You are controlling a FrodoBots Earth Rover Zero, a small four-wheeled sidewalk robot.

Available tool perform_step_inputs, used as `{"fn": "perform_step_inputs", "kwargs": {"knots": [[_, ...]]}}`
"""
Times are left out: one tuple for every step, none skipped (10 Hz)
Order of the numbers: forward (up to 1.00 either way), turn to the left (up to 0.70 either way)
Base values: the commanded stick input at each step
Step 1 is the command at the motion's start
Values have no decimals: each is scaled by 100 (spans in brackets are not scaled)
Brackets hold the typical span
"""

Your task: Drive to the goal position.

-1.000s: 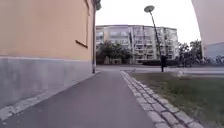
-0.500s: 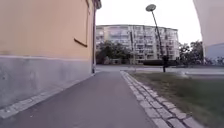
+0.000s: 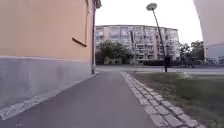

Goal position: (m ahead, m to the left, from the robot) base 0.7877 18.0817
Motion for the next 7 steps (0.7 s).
{"fn": "perform_step_inputs", "kwargs": {"knots": [[45, 0], [45, 0], [45, 0], [45, 0], [45, 0], [45, 0], [45, 0]]}}
